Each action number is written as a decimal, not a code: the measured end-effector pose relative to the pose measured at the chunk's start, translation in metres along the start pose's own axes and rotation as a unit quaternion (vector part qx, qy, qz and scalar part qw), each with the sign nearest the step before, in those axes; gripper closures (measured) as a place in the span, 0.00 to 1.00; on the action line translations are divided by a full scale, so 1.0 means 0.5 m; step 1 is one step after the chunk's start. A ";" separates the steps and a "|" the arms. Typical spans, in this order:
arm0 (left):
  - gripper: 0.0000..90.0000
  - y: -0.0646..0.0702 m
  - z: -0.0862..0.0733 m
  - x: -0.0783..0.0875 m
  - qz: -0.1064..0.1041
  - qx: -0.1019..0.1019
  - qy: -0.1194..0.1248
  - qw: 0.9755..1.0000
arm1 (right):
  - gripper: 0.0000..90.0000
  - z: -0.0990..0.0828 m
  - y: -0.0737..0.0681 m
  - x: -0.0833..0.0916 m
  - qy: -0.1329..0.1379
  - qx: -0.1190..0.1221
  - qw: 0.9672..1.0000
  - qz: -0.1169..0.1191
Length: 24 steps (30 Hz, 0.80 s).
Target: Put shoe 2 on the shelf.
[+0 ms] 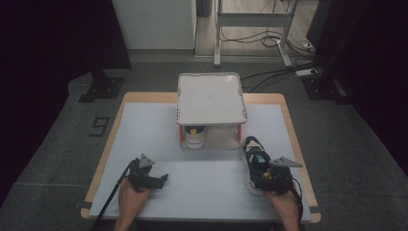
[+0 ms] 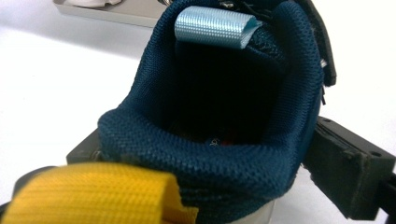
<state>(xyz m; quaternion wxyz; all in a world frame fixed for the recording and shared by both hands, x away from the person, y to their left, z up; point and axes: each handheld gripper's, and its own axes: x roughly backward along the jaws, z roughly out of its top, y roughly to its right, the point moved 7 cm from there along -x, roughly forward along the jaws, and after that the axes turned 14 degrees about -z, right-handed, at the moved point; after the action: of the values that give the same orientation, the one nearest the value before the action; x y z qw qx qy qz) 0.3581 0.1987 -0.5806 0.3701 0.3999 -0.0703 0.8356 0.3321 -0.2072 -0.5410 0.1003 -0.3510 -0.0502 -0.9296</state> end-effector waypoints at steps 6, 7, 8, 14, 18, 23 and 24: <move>0.03 0.000 0.000 0.000 0.000 0.000 0.000 1.000 | 0.24 0.005 0.003 0.003 -0.004 -0.003 1.000 0.002; 0.03 0.000 0.000 0.000 0.000 -0.001 -0.001 1.000 | 0.25 0.004 0.005 0.004 -0.003 -0.002 1.000 0.001; 0.03 0.000 0.000 0.000 0.000 0.000 0.000 1.000 | 0.26 0.003 0.007 0.007 -0.003 0.000 1.000 0.002; 0.03 0.000 0.000 0.000 0.000 0.000 0.000 1.000 | 0.28 -0.005 0.013 0.029 0.003 0.015 1.000 -0.005; 0.03 0.000 0.000 0.000 0.000 0.000 -0.001 1.000 | 0.28 -0.006 0.020 0.049 0.010 0.012 1.000 0.003; 0.03 0.000 0.000 0.000 0.000 -0.001 0.000 1.000 | 0.28 0.011 0.013 0.080 0.028 0.013 0.999 0.018; 0.03 0.000 0.000 0.000 0.000 0.000 -0.001 1.000 | 0.28 0.016 0.008 0.085 0.031 0.016 0.999 0.021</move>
<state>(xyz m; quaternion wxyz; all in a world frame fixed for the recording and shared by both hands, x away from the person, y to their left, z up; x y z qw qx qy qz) 0.3580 0.1988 -0.5805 0.3700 0.4005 -0.0710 0.8352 0.3068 -0.2162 -0.5068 0.1267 -0.3217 -0.0549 -0.9367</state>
